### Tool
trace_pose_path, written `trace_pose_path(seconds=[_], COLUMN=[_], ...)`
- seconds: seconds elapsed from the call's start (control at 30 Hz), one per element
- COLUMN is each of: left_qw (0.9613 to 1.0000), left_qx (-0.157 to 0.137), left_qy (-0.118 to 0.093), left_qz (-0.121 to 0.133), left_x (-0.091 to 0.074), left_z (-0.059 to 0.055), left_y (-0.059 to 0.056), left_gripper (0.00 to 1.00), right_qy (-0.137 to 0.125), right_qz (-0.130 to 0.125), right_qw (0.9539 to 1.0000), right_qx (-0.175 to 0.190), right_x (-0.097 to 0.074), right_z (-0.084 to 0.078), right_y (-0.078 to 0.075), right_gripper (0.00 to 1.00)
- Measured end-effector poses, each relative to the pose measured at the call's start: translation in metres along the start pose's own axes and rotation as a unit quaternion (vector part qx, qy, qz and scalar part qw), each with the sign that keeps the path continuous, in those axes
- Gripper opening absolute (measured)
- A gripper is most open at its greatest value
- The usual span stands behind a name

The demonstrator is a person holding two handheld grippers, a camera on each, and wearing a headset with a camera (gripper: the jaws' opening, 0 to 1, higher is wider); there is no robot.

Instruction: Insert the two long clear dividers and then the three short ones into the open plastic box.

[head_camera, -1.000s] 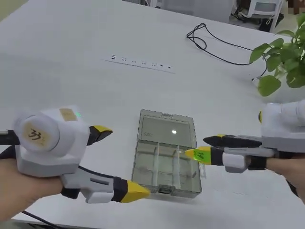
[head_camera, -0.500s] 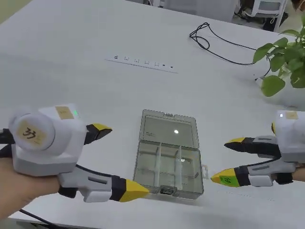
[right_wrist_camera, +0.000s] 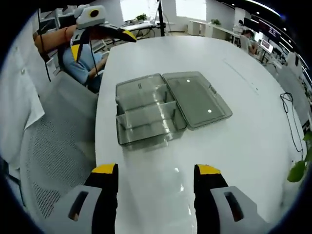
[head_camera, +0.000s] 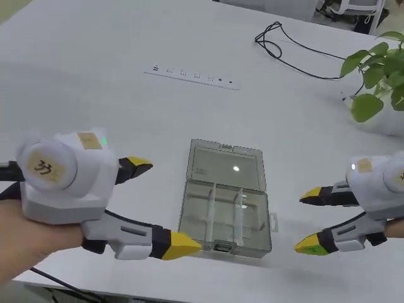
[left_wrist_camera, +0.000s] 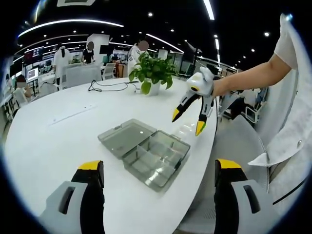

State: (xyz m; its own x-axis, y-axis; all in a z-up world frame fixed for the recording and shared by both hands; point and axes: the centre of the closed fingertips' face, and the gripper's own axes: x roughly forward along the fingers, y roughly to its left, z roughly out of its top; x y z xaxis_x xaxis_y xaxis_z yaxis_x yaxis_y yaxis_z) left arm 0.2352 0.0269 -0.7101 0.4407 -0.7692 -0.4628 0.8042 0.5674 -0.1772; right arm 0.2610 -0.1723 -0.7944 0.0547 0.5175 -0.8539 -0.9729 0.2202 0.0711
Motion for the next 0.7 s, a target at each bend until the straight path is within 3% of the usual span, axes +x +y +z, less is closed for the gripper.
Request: trace_pose_path(seconds=[0.07, 0.27, 0.7], left_qw=[1.0, 1.0, 1.0], left_qx=[0.0, 0.0, -0.001], left_qy=[0.001, 0.001, 0.004], left_qz=[0.0, 0.0, -0.003], left_x=[0.0, 0.0, 0.0], left_z=[-0.001, -0.001, -0.007], left_y=[0.0, 0.0, -0.003], left_gripper=[0.96, 0.96, 0.96], right_qy=[0.01, 0.038, 0.07], right_qz=[0.005, 0.011, 0.027], right_qw=[0.9999, 0.9988, 0.9955], right_qx=[-0.007, -0.03, -0.059], right_x=[0.003, 0.009, 0.023], right_z=[-0.009, -0.017, -0.034], right_y=[-0.006, -0.001, -0.006], right_gripper=[0.63, 0.62, 0.61])
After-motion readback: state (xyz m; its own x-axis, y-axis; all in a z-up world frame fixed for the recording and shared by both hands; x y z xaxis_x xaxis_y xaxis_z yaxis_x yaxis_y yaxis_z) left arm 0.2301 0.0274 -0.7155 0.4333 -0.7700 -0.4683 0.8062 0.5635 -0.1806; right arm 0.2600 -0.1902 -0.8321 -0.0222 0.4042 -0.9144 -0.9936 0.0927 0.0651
